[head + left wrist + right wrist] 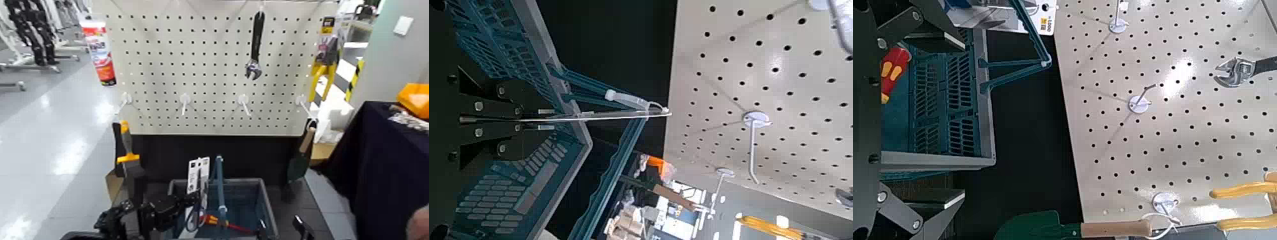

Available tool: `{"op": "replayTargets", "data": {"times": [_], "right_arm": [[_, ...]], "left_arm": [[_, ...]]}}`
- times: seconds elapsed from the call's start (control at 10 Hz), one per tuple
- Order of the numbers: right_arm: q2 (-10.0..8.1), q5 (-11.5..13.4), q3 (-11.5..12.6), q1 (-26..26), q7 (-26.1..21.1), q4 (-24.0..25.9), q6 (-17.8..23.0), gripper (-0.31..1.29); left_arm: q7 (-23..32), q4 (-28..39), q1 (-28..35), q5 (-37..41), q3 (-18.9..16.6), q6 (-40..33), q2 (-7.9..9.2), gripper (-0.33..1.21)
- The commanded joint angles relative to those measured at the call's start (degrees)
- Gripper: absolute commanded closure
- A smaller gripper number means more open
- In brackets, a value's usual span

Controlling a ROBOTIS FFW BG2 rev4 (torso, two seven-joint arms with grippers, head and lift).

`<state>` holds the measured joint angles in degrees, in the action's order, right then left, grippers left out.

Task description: Put the blue scissors into the crate.

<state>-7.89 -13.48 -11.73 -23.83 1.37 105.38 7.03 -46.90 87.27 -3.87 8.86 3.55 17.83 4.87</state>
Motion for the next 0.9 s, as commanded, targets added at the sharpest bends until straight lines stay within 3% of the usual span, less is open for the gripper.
{"op": "replayTargets", "data": {"times": [0.1, 0.3, 0.4, 0.7, 0.9], "right_arm": [[-0.02, -0.1, 0.0, 0.1, 0.1, 0.0, 0.0, 0.25], [-0.02, -0.4, 0.0, 0.1, 0.2, -0.2, 0.0, 0.25], [-0.02, -0.4, 0.0, 0.1, 0.2, -0.2, 0.0, 0.25], [-0.11, -0.5, 0.1, 0.1, 0.4, -0.2, 0.1, 0.25], [-0.02, -0.4, 0.2, -0.1, 0.4, -0.2, 0.2, 0.25]], "left_arm": [[-0.2, 0.0, -0.7, -0.9, 0.1, 1.9, 0.23, 0.72], [-0.3, 0.0, -1.1, -0.7, 0.5, 1.5, 0.41, 0.02], [-0.2, 0.3, -1.3, -0.5, 0.6, 1.2, 0.41, -0.12], [0.1, 2.0, -0.5, 0.1, 0.4, -0.8, 0.14, -0.11], [4.4, 7.6, 3.7, 0.0, -1.3, -3.9, -0.83, -0.08]]}}
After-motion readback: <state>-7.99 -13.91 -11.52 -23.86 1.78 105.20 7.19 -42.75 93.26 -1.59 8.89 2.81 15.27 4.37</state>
